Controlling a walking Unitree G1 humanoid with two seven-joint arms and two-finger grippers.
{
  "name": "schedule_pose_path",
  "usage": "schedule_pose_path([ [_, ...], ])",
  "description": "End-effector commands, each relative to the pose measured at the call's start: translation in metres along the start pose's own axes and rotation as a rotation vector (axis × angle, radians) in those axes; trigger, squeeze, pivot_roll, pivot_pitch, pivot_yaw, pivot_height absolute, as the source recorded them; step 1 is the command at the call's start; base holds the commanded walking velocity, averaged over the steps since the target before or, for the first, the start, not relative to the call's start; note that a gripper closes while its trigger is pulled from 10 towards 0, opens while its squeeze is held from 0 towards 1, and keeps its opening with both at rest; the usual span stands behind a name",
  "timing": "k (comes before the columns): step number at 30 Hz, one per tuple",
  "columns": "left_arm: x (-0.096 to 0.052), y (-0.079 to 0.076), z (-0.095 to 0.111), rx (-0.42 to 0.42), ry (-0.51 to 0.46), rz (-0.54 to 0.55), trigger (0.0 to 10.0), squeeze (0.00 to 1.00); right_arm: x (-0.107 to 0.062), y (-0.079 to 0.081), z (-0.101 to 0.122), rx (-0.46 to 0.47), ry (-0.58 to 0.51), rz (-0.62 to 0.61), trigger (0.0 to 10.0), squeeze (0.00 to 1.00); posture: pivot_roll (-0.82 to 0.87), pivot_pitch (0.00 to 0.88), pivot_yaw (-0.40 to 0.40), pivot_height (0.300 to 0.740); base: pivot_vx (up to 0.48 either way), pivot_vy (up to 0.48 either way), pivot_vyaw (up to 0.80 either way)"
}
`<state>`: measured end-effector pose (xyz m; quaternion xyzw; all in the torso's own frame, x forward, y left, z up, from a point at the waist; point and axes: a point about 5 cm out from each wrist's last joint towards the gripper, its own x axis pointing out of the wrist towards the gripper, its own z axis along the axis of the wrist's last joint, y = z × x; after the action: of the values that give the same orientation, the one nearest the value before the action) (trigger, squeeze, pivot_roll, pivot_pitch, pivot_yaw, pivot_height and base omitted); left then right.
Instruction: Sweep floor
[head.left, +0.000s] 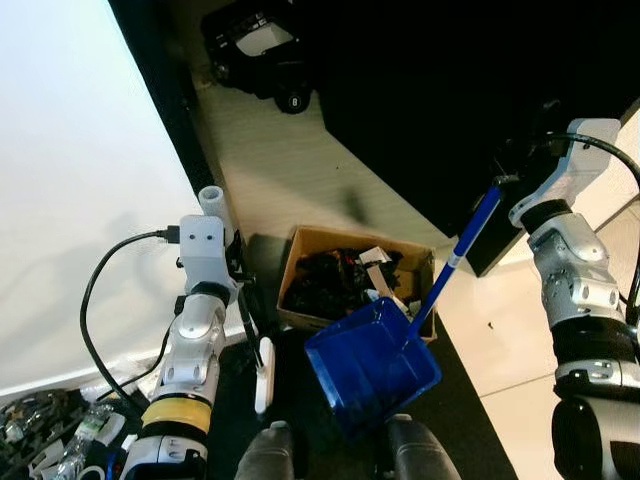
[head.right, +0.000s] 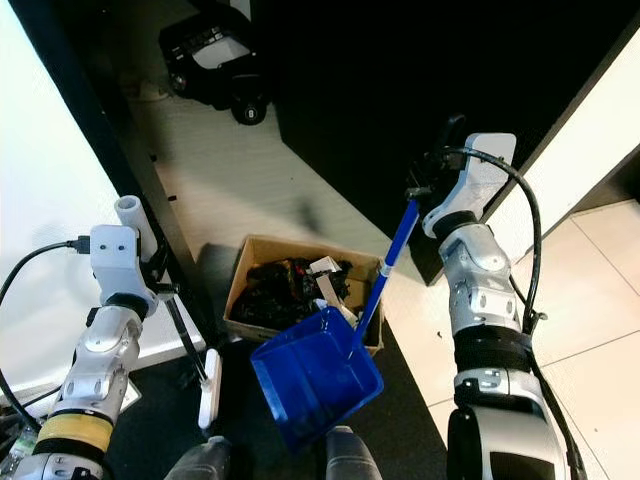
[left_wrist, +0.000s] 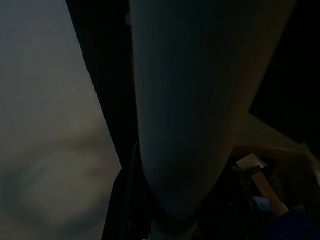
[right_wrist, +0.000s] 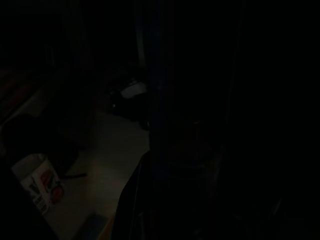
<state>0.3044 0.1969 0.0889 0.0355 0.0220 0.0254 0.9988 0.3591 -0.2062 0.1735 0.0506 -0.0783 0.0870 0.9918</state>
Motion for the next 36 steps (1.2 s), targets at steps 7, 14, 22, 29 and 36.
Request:
schedule_pose_path([
  [7,-0.002,-0.005,-0.003,0.009,0.018,-0.021,10.0,0.00,-0.016,0.012,-0.042,0.078,0.188,-0.012,10.0,0.00,0.00,0.127,-0.017,0.740,-0.340,0.000,0.00],
  [14,-0.002,-0.008,-0.003,0.005,0.017,-0.030,10.0,0.00,-0.018,0.017,-0.045,0.081,0.198,-0.012,10.0,0.00,0.00,0.119,-0.019,0.740,-0.338,0.000,0.00],
  [22,-0.002,-0.007,-0.003,0.007,0.018,-0.031,10.0,0.00,-0.018,0.022,-0.046,0.086,0.208,-0.005,10.0,0.00,0.00,0.118,-0.019,0.740,-0.325,0.000,0.00],
  [29,-0.002,-0.005,-0.003,0.008,0.018,-0.028,10.0,0.00,-0.018,0.023,-0.046,0.087,0.212,-0.002,10.0,0.00,0.00,0.120,-0.020,0.740,-0.324,0.000,0.00],
  [36,-0.002,-0.006,-0.003,0.007,0.019,-0.027,10.0,0.00,-0.019,0.025,-0.048,0.090,0.222,0.003,10.0,0.00,0.00,0.121,-0.022,0.740,-0.322,0.000,0.00],
])
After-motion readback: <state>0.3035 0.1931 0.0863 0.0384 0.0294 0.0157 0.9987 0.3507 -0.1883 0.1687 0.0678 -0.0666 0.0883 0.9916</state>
